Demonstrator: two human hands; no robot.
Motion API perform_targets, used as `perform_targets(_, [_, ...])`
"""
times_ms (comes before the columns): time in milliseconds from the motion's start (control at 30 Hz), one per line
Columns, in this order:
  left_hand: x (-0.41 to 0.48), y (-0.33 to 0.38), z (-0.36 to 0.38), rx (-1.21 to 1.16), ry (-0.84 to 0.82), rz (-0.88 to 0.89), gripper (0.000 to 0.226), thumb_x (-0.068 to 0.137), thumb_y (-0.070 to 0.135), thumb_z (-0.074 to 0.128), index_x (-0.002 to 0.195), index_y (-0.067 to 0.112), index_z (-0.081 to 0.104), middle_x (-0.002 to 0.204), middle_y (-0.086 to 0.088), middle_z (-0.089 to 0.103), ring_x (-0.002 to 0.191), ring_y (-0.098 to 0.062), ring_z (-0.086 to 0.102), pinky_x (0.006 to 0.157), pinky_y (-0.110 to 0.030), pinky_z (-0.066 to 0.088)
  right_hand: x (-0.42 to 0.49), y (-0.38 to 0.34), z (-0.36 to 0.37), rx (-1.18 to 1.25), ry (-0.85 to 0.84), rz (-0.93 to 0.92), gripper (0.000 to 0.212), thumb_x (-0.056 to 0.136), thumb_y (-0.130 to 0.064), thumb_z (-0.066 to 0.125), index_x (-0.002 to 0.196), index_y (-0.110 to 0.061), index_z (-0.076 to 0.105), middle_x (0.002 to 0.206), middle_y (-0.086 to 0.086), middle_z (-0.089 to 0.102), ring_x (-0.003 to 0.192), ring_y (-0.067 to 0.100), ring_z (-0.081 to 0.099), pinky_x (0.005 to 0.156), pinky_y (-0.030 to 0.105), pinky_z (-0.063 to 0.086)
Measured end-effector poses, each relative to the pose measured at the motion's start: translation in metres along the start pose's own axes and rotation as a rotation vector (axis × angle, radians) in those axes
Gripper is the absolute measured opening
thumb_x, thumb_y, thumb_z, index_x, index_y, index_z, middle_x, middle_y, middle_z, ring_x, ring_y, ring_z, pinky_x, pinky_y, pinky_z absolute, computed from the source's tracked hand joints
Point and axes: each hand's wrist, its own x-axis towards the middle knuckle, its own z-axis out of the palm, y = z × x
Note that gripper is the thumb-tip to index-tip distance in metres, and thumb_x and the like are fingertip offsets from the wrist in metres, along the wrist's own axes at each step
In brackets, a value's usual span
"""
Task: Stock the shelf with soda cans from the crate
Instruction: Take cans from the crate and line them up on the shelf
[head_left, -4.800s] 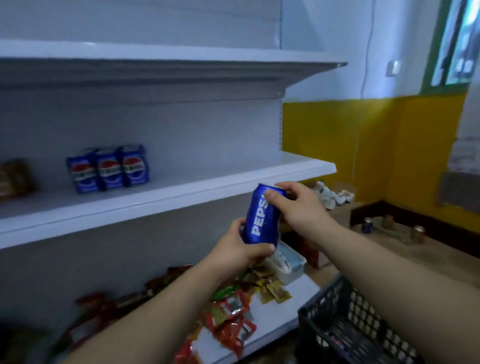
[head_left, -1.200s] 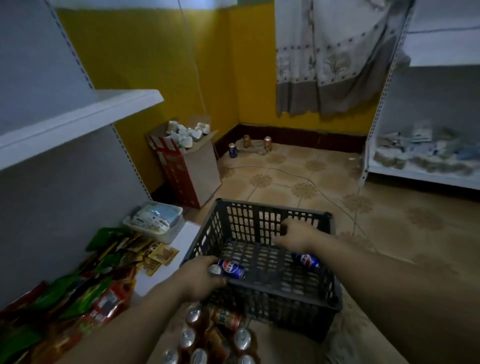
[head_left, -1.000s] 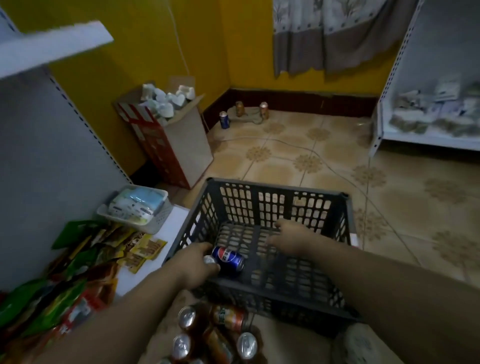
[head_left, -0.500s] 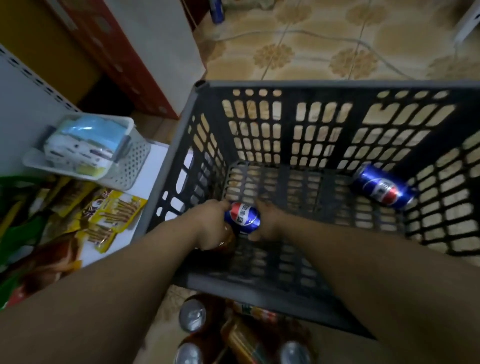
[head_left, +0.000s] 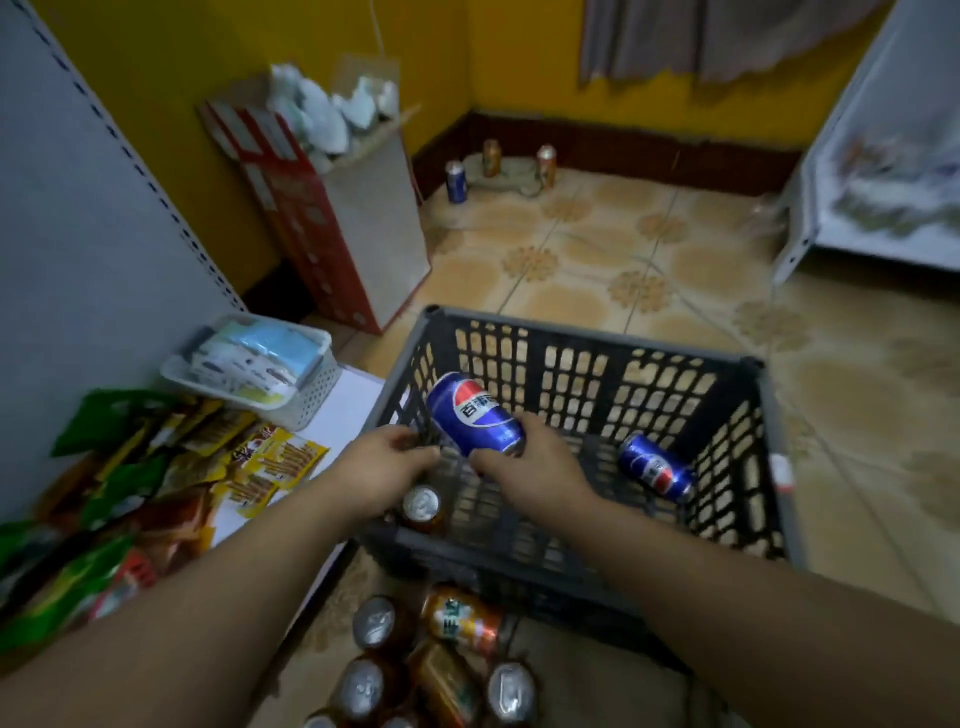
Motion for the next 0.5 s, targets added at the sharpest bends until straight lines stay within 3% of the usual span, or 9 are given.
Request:
perform_targets(100, [-0.071,0.03,-0.024,-0.37,0.021,-0.048,0.04,0.091,0.038,0.059,0.122,0.013,0.056,0.098,-0.007,0.065,0.08,-0.018,0.061,0.066,-0.032,0.052,-0.069,-0.056,-0.012,0.067,0.042,-0.159,0.056,0.074,-0.038,0.075,0.122,-0.03,0.048,0.112,-0.004,0.057,0.092,0.011,0.057,0.075,0.028,0.048])
perform_targets(200, [-0.143,0.047,-0.056,-0.577,0.09,0.003,0.035,0.087,0.037,0.064,0.112,0.013,0.058,0.102,-0.013,0.069,0.083,-0.024,0.065,0.067,-0.039,0.053,-0.143,-0.116,-0.015,0.066,0.037,-0.321,0.066,0.075,-0.035,0.077,0.131,-0.031,0.043,0.114,-0.011,0.043,0.098,0.008,0.049,0.084,0.024,0.042])
perform_targets(367, [-0.265,0.04,-0.127,-0.75,0.345,0.178,0.055,0.071,0.014,0.081,0.117,0.011,0.052,0.108,-0.014,0.067,0.091,-0.032,0.069,0.073,-0.05,0.058,-0.242,-0.196,0.002,0.053,-0.083,-0.569,0.07,0.068,-0.036,0.08,0.126,-0.034,0.041,0.122,-0.005,0.049,0.104,0.012,0.056,0.09,0.032,0.05])
perform_targets(433, [-0.314,0.031,-0.157,-0.767,0.448,0.237,0.049,0.069,0.011,0.081,0.11,0.013,0.054,0.106,-0.013,0.066,0.088,-0.028,0.069,0.071,-0.044,0.058,-0.276,-0.227,0.013,0.031,-0.155,-0.673,0.066,0.071,-0.035,0.079,0.123,-0.037,0.039,0.123,-0.006,0.049,0.101,0.007,0.054,0.082,0.021,0.047])
perform_targets(500, [-0.362,0.019,-0.185,-0.749,0.537,0.286,0.044,0.075,0.007,0.076,0.112,0.012,0.053,0.103,-0.009,0.065,0.083,-0.023,0.067,0.06,-0.035,0.057,-0.309,-0.257,0.026,-0.005,-0.216,-0.767,0.065,0.076,-0.033,0.078,0.127,-0.035,0.038,0.124,-0.008,0.048,0.103,0.006,0.051,0.082,0.018,0.043])
